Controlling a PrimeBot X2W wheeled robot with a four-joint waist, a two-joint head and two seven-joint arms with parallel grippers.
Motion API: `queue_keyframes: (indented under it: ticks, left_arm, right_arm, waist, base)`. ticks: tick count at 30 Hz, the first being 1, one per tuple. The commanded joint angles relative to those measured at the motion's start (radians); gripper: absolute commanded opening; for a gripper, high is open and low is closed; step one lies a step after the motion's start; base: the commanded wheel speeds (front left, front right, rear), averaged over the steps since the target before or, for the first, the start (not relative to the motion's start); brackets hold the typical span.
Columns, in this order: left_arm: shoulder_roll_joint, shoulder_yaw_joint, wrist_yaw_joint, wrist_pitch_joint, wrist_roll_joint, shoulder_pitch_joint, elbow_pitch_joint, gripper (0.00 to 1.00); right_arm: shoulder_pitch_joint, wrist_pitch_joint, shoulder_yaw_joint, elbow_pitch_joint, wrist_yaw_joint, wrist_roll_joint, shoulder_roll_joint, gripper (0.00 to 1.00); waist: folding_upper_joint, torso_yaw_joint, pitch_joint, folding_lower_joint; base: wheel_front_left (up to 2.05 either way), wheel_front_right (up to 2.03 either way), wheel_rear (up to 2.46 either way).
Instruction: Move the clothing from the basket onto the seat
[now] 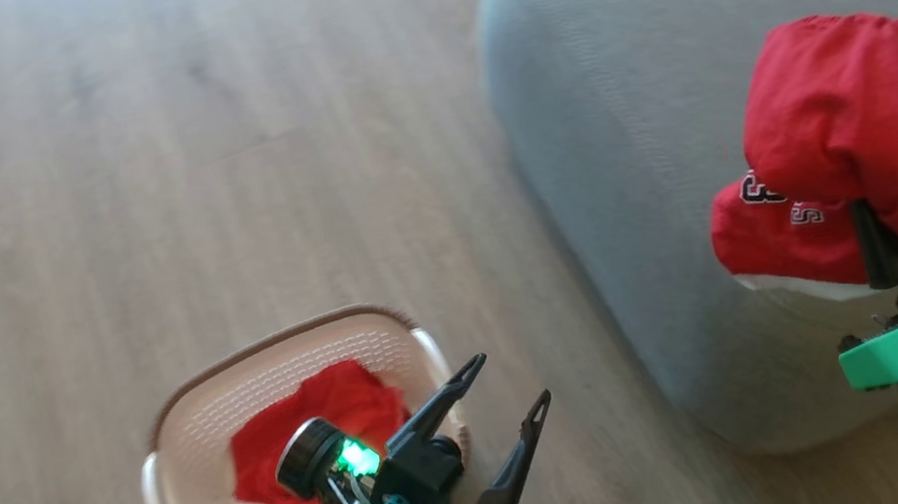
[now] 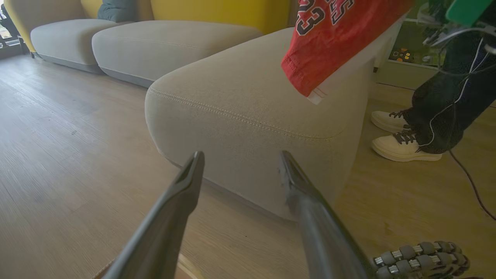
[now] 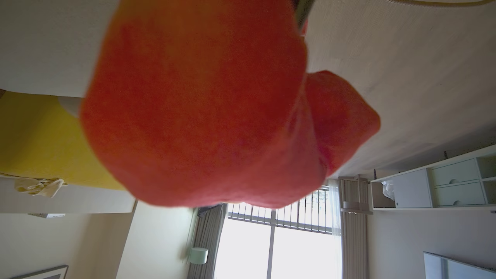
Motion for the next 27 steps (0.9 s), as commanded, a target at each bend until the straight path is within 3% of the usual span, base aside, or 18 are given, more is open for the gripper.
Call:
queue_keyframes:
  ticks: [1, 7, 12, 18, 27]
  left_arm:
    - [0.008, 0.019, -0.001, -0.005, 0.008, -0.038, -0.037, 1.00]
    - [0.006, 0.004, -0.001, -0.005, -0.021, -0.033, -0.038, 1.00]
    - [0.004, -0.020, -0.001, -0.005, -0.022, -0.030, -0.037, 1.00]
    - [0.009, -0.040, -0.001, -0.005, -0.024, -0.038, -0.035, 1.00]
    - [0.042, -0.064, -0.001, -0.005, -0.036, -0.065, -0.025, 1.00]
  right_arm:
    - [-0.023, -0.002, 0.006, -0.043, 0.000, -0.004, -0.003, 0.00]
    - [-0.001, -0.002, -0.005, -0.047, 0.000, -0.001, 0.000, 0.00]
    - [0.013, -0.002, -0.030, -0.050, 0.000, 0.006, 0.005, 0.00]
    - [0.016, -0.002, -0.048, -0.054, 0.000, 0.007, 0.018, 0.00]
    - [-0.045, -0.002, -0.116, -0.072, 0.000, -0.008, 0.024, 0.00]
  waist:
    - [0.0000, -0.100, 0.016, 0.0000]
    - [0.0000, -0.207, 0.011, 0.0000]
    - [0.0000, -0.253, 0.011, 0.0000]
    - [0.0000, -0.249, 0.027, 0.0000]
    - [0.0000, -0.187, 0.087, 0.0000]
  base:
    - [0.00, 0.00, 0.00]
    - [0.00, 0.00, 0.00]
    - [0.00, 0.00, 0.00]
    - [0.00, 0.00, 0.00]
    - [0.00, 0.00, 0.00]
